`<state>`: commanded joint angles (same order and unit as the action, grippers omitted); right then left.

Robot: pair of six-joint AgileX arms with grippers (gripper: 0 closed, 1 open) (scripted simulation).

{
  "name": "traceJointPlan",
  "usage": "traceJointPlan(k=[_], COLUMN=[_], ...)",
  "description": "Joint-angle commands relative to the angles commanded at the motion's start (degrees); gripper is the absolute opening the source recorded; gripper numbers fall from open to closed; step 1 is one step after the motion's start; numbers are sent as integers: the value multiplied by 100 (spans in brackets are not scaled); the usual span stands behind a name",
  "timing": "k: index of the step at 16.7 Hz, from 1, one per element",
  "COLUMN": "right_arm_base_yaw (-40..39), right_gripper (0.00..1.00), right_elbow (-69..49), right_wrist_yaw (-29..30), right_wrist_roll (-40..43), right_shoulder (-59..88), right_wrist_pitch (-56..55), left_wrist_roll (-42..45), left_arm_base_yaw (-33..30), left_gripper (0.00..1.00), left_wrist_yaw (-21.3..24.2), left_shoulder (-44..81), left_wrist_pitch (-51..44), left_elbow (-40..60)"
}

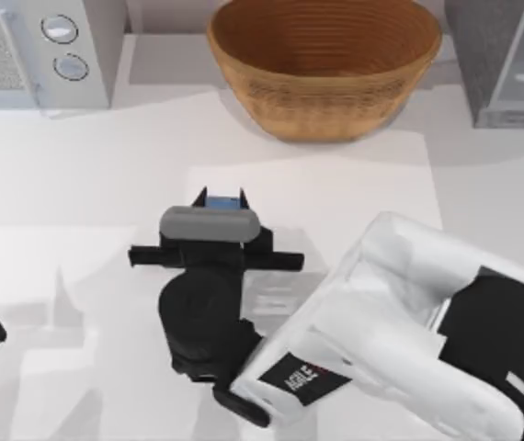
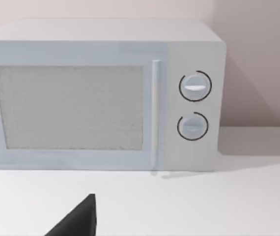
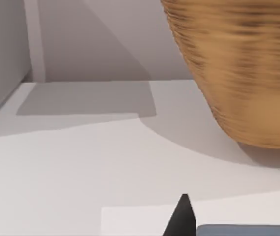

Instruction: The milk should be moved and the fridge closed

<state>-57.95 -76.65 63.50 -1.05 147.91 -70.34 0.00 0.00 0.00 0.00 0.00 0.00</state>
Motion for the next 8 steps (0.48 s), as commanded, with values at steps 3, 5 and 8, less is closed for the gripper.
traceJointPlan(k=[3,5,8], right_arm_base_yaw=[0,0,0], right_gripper=[0,0,0], right_elbow=[0,0,0], right_wrist_yaw=[0,0,0], right_wrist_roll=[0,0,0], right_shoulder=[0,0,0], right_wrist_pitch=[0,0,0], left_wrist_roll=[0,0,0], left_arm_base_yaw=[0,0,0], left_gripper=[100,100,100], left_wrist_yaw=[0,0,0], left_shoulder=[0,0,0], left_wrist_pitch=[0,0,0], left_elbow=[0,0,0])
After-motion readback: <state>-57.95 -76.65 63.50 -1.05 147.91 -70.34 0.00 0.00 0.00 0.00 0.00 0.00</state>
